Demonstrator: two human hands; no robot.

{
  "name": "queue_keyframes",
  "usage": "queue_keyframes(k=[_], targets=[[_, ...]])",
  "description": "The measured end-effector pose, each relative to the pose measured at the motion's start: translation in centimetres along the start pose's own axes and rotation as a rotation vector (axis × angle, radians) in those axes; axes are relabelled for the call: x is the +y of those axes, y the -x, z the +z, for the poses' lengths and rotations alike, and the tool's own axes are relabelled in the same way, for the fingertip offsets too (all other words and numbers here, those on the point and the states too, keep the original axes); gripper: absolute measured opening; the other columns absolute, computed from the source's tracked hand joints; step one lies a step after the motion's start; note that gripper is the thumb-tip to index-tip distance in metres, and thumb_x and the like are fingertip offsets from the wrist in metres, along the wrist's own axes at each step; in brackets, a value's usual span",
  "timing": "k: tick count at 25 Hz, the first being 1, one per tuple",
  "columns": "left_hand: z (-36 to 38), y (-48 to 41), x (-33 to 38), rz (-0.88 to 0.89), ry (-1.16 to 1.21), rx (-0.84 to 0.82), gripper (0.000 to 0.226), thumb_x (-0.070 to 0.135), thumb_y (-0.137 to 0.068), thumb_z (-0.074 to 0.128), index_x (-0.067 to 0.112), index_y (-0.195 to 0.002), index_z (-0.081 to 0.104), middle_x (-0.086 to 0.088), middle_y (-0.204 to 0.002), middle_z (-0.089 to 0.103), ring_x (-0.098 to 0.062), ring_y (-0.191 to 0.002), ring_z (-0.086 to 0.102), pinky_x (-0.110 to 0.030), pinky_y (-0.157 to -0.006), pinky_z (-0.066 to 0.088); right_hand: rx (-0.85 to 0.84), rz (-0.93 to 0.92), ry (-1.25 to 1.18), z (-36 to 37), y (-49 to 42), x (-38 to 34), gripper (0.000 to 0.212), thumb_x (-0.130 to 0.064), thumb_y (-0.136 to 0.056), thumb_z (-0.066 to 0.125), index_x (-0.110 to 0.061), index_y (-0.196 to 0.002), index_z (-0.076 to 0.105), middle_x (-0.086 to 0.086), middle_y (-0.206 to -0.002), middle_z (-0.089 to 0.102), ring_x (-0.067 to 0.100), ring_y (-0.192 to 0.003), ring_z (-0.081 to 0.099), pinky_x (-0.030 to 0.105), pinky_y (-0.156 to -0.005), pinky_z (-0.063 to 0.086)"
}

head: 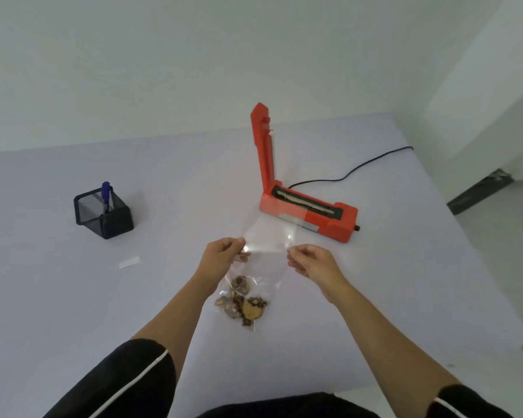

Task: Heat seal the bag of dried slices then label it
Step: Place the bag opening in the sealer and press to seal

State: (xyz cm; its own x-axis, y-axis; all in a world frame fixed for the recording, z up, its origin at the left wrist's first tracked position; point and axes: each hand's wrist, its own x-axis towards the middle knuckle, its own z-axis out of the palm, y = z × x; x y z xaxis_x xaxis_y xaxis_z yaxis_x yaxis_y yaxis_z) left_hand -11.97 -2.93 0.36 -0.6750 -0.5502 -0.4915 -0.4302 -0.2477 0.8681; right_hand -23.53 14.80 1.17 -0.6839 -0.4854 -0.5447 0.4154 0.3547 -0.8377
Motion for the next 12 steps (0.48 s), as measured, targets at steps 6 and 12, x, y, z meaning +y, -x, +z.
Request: queue_keyframes(k=[6, 12], targets=[[5.4, -1.8, 1.3, 0.006, -0.064, -0.011, 0.025, 0.022, -0.09, 0.06, -0.001, -0.087, 0.069, -0.01, -0.076, 0.071, -0.009, -0.061, 0.064, -0.022, -0.072, 0.046, 0.083, 0.039, -0.015, -4.9, -0.4, 0.2, 0.009, -0.016, -0.086, 0.065, -0.017, -0.078, 0.068, 0.005, -0.084, 0.07, 0.013, -0.077, 0.068, 0.02, -0.072, 0.053], [7.1, -2.8, 0.5, -0.032, -0.048, 0.066, 0.023, 0.024, -0.088, 0.062, 0.006, -0.076, 0.07, -0.006, -0.066, 0.07, -0.02, -0.065, 0.065, -0.034, -0.084, 0.049, 0.121, 0.061, -0.015, -6.0, -2.0, 0.1, 0.009, -0.017, -0.086, 0.065, -0.015, -0.078, 0.069, 0.006, -0.083, 0.069, 0.014, -0.076, 0.067, 0.022, -0.074, 0.053]])
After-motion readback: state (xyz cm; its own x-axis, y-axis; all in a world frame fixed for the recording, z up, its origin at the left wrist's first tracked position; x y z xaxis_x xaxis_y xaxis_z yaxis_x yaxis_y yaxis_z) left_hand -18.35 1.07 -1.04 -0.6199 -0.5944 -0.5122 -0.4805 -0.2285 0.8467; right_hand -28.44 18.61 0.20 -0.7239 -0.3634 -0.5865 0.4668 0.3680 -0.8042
